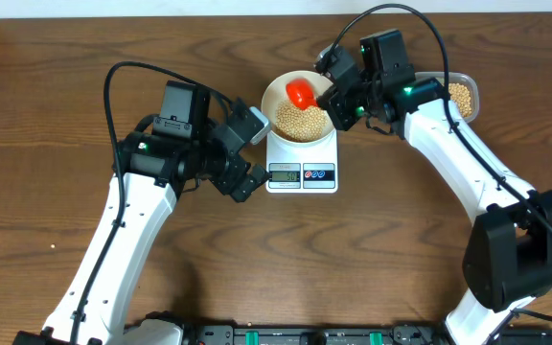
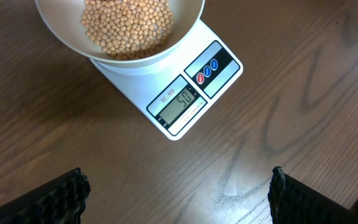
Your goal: Scoop item into bowl and weigh 50g on scale
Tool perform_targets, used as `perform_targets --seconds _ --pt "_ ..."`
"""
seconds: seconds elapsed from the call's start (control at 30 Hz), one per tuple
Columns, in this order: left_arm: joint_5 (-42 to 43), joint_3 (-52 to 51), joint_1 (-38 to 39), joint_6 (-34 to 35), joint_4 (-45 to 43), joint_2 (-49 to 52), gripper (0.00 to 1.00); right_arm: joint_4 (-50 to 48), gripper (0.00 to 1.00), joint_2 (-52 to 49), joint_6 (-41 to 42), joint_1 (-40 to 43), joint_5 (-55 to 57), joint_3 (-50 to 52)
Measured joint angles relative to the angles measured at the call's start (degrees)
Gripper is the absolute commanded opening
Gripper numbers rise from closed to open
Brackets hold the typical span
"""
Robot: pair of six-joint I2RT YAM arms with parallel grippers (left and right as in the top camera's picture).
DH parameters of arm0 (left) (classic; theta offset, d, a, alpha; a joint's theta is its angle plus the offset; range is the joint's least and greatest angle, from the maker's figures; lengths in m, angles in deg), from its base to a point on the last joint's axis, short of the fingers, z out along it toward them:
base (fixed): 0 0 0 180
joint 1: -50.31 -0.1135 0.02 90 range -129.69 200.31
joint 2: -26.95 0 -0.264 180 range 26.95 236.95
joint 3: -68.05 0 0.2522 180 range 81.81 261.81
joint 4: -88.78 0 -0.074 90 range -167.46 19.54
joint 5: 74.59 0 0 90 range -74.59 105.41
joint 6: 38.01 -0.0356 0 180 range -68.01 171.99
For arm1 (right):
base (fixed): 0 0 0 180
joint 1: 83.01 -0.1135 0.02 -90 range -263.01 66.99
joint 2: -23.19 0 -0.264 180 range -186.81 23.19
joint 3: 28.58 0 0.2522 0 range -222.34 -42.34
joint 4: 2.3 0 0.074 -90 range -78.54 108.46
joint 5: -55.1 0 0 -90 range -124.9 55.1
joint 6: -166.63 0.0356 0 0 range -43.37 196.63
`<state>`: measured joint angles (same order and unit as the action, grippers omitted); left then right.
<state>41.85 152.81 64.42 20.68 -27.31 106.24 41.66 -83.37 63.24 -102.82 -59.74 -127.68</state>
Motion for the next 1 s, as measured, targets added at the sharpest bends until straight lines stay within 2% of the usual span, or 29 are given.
perform_targets --seconds 0.43,0.73,0.87,1.0 --pt "0.00 0.00 0.00 0.00 0.00 0.00 0.94 -0.33 0.01 0.02 6.80 6.64 -17.44 -0.09" --pt "0.00 0.00 0.00 0.00 0.00 0.00 0.94 4.50 0.01 3.87 7.98 14.62 -30.10 -0.31" --pt "0.00 0.00 0.00 0.00 0.02 0.00 0.94 12.81 0.01 4.35 4.22 19.93 -35.43 -0.92" --pt "0.00 0.00 0.00 0.00 -0.04 0.00 0.94 23.39 0.01 4.35 -5.01 24.41 -38.03 -0.92"
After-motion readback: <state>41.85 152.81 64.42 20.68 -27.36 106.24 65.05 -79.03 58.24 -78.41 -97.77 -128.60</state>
